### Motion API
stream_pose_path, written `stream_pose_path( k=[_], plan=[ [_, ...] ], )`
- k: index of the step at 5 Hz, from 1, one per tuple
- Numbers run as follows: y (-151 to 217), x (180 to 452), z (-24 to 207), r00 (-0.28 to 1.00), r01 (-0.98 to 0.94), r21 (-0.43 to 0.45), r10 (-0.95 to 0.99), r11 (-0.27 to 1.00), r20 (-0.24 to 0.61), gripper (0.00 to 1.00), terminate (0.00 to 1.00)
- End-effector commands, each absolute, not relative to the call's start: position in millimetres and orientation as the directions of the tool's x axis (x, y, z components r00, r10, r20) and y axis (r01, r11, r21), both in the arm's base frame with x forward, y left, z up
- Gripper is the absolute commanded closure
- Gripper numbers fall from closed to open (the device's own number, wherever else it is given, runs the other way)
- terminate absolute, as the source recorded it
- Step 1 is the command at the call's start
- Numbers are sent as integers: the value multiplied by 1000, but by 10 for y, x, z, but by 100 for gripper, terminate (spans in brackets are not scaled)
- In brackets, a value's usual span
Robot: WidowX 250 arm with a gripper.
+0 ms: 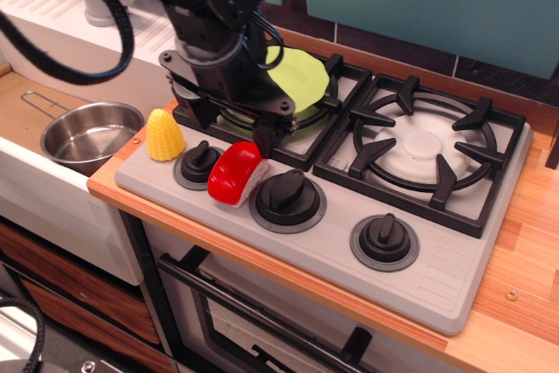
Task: End effector reaching salmon
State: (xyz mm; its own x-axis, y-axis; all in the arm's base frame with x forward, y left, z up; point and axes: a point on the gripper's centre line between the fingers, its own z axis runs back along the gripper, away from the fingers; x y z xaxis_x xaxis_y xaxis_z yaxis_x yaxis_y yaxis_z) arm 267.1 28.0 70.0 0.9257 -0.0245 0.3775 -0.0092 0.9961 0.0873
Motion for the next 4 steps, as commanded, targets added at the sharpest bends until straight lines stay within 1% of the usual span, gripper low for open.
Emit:
stream_pose_path(
  k=[1,3,4],
  plan=[
    [272,2777,614,898,-11,100,-34,995,439,0,0],
    [265,2740,565,894,-23,117,-32,993,446,0,0],
    [278,2713,568,898,-35,128,-25,991,440,0,100]
  ],
)
